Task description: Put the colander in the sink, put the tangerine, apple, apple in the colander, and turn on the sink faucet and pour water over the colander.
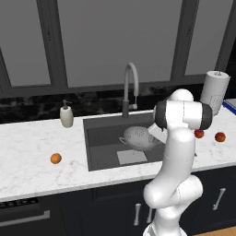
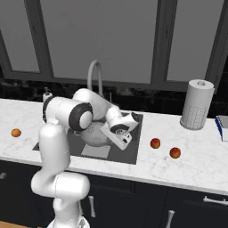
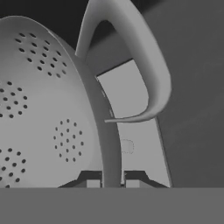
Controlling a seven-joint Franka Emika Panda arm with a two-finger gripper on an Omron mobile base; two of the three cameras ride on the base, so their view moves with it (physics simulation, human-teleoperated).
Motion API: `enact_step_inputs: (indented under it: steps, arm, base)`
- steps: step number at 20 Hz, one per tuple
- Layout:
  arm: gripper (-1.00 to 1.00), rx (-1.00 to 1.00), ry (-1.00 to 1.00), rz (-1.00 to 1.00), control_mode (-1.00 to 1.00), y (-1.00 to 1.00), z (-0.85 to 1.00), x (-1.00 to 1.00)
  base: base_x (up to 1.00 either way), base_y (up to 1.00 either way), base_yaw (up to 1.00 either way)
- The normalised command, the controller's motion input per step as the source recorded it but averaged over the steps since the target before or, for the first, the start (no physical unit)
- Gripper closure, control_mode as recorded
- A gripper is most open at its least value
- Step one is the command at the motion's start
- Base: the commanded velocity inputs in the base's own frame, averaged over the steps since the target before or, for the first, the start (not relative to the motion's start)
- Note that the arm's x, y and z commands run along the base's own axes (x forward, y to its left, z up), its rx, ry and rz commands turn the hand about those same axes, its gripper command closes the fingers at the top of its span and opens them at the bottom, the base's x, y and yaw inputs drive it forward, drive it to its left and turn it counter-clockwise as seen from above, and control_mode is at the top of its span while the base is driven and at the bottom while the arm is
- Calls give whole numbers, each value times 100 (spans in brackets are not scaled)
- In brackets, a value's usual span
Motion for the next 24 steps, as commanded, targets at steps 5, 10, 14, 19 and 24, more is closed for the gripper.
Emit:
enact_step_inputs:
  steps: [5, 10, 14, 19, 24]
  arm:
    - [100, -1, 3, 0, -100, 0, -52, 65]
    - [100, 0, 3, 0, -100, 0, -62, 64]
    - [100, 0, 0, 1, -100, 0, -58, 65]
    - [100, 0, 0, 4, -100, 8, -36, 16]
    - [100, 0, -1, 3, -100, 37, -1, 0]
  base:
    - [0, 0, 0]
    - [0, 0, 0]
    - [0, 0, 0]
    - [0, 0, 0]
    - [0, 0, 0]
